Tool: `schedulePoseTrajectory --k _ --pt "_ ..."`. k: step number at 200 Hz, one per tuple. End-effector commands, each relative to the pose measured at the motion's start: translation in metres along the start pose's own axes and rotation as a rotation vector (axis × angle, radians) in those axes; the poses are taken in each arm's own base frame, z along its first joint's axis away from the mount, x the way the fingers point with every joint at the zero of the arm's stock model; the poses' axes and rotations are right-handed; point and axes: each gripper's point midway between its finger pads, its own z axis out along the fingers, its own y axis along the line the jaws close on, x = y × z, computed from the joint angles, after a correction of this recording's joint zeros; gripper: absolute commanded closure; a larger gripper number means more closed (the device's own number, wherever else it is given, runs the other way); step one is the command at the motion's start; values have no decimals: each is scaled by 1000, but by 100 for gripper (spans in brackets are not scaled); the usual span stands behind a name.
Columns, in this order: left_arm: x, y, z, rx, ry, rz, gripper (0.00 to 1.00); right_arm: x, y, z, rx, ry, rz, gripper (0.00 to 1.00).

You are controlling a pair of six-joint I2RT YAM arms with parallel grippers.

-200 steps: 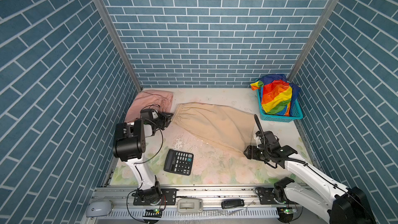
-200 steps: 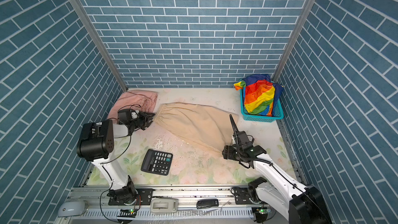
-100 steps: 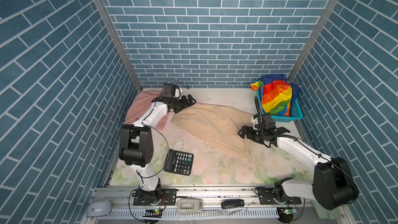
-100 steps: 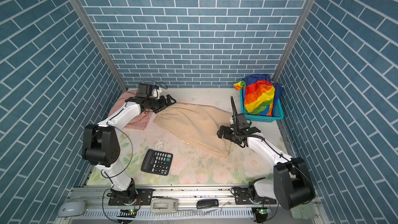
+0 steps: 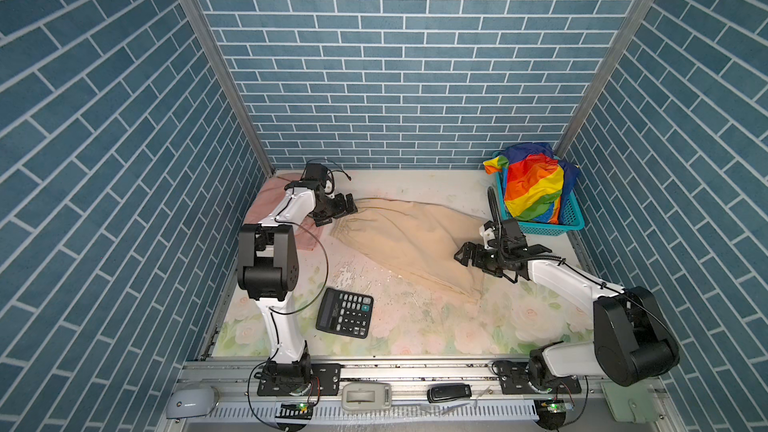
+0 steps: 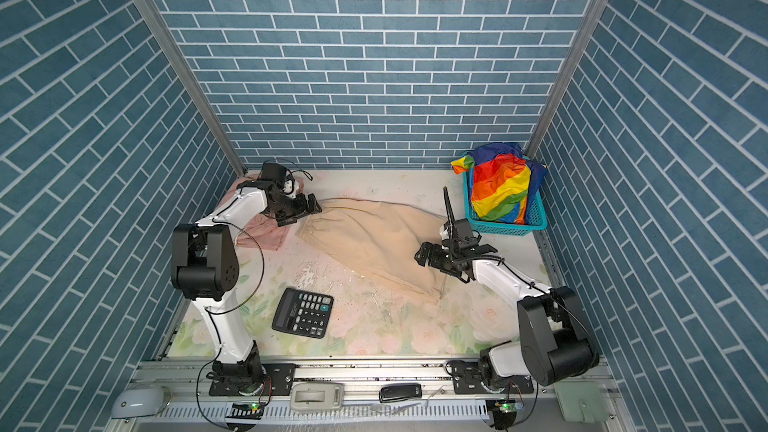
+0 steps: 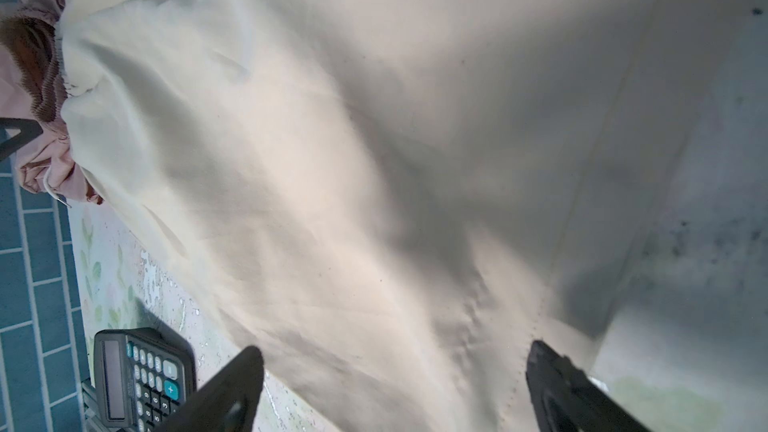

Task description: Fold and stack the shorts

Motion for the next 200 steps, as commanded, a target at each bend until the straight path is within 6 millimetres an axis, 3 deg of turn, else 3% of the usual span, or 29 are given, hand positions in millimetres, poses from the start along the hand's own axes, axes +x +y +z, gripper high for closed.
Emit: schedulePoseTrajectory --k 1,45,111,131,173,200 --pt "16 10 23 -38 94 51 0 2 -2 1 -16 6 16 1" --pt "6 10 35 -45 113 111 6 7 -8 -7 -10 -10 21 1" --pt "29 18 67 -88 248 149 5 10 -16 -10 -2 -24 35 1" --pt "35 18 72 -87 273 147 17 9 -18 -10 1 -24 40 1" --pt "46 20 82 -147 303 184 66 6 -18 -11 -5 -36 43 1" --pt "48 10 85 -104 304 166 73 5 -20 -11 0 -41 47 1"
